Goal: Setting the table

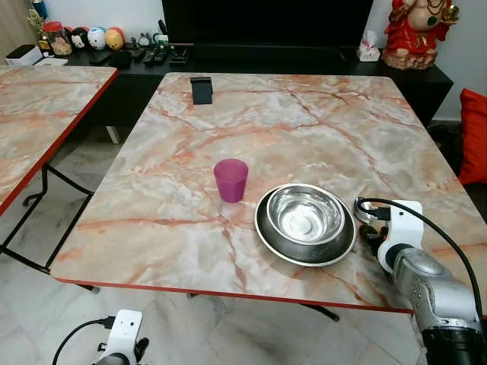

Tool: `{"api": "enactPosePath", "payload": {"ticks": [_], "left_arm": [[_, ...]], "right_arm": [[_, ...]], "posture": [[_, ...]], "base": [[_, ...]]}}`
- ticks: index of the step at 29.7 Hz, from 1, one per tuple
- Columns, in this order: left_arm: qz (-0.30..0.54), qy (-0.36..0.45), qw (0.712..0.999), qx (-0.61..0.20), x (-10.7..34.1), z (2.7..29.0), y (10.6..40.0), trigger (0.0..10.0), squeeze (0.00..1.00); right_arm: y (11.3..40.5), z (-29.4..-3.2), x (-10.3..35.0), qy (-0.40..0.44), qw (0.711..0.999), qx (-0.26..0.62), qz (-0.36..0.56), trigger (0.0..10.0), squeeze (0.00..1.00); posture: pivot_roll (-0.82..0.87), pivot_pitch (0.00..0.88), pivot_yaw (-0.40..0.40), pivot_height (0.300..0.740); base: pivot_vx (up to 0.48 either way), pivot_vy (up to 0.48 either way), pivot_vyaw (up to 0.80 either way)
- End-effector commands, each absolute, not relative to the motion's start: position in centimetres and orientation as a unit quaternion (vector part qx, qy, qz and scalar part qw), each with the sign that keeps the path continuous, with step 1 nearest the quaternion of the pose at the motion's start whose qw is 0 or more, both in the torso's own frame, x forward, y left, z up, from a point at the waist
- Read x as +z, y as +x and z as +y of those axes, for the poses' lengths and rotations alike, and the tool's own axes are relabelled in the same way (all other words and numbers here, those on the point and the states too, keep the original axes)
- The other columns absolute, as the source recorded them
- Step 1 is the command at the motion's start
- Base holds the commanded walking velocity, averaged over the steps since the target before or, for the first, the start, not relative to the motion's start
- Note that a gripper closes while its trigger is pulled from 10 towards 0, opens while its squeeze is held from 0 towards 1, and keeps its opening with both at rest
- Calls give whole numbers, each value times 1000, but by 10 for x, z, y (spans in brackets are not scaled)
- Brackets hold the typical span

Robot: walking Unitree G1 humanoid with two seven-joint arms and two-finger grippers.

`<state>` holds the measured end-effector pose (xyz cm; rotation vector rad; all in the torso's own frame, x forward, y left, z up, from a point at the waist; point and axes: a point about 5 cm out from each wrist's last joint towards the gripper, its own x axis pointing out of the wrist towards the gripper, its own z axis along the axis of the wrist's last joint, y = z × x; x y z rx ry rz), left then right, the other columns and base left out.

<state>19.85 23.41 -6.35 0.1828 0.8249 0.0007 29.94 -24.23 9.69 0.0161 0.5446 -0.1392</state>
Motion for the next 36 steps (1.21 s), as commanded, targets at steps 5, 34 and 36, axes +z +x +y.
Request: {"api": "enactPosePath", "payload": {"ticks": [5,34,36], "left_arm": [[404,97,910,-7,-64,233,198,10000,0],[403,103,909,-12,-63,234,200,10000,0],[403,103,909,-12,-63,234,200,10000,0]], "right_arm": [[297,-236,90,22,954,-66,290,10000,0],[302,-248,119,20,967,-94,235,10000,0],[303,-249,121,19,968,-97,229,10000,0]], "posture": [[7,38,15,740],[8,49,23,740],[8,49,23,740]], "base": [[0,0,0],[0,0,0],[0,0,0]]}}
